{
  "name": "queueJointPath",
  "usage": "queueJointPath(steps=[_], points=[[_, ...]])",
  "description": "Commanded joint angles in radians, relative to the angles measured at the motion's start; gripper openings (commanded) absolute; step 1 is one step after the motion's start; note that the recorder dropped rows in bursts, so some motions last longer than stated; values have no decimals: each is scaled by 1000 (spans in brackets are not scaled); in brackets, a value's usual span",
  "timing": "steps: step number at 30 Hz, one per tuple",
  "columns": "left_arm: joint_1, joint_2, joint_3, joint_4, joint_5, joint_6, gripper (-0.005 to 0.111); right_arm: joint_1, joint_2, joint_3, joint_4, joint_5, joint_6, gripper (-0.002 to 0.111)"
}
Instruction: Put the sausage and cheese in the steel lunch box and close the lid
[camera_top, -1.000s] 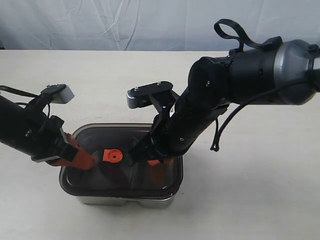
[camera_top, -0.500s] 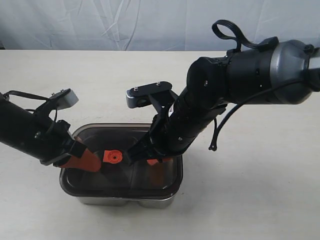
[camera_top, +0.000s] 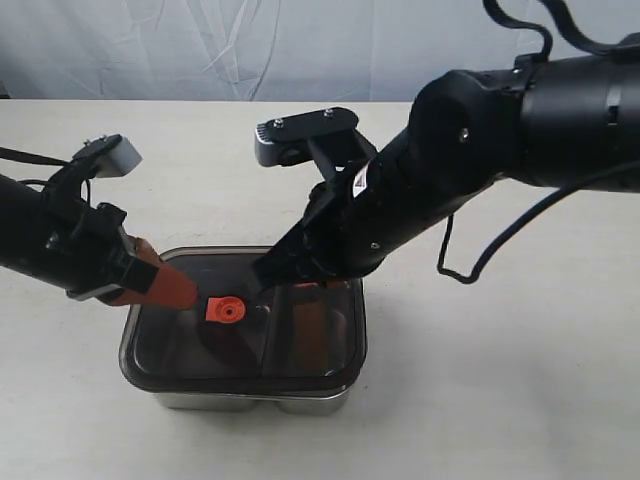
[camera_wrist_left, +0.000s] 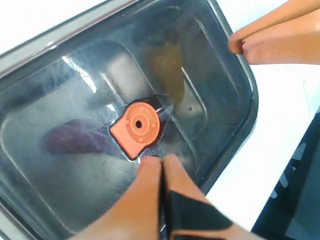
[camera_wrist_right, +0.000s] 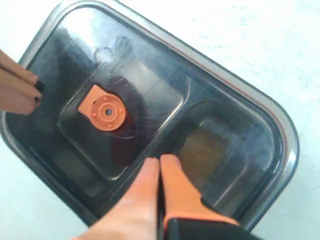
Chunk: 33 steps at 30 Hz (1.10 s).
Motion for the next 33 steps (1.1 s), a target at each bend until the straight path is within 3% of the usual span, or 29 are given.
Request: queueJointPath(steps=[1, 4, 7, 11, 13, 17, 18, 24, 33], points=[[-4, -40, -3, 1, 12, 5, 0, 1, -45, 5, -39, 129, 30, -1], [-4, -52, -3, 3, 14, 5, 0, 1, -45, 5, -144, 162, 129, -1], [-4, -58, -3, 3, 14, 3, 0, -1, -42, 2, -483, 32, 440, -1], [-4, -82, -3, 3, -11, -1, 0, -3, 99, -134, -621, 114, 463, -1], [-2, -109, -3, 53, -69, -60, 0, -29, 186, -226, -621, 135, 449, -1], [-2, -129, -3, 370, -307, -370, 0, -71, 260, -348, -523, 170, 336, -1], [-2, -125, -3, 388, -325, -383, 0, -71, 260, -352, -515, 170, 332, -1], [-4, -83, -6, 344, -503, -384, 0, -71, 260, -359, -387, 195, 233, -1], [-4, 24, -6, 320, -463, -382, 0, -71, 260, -359, -361, 186, 222, -1]])
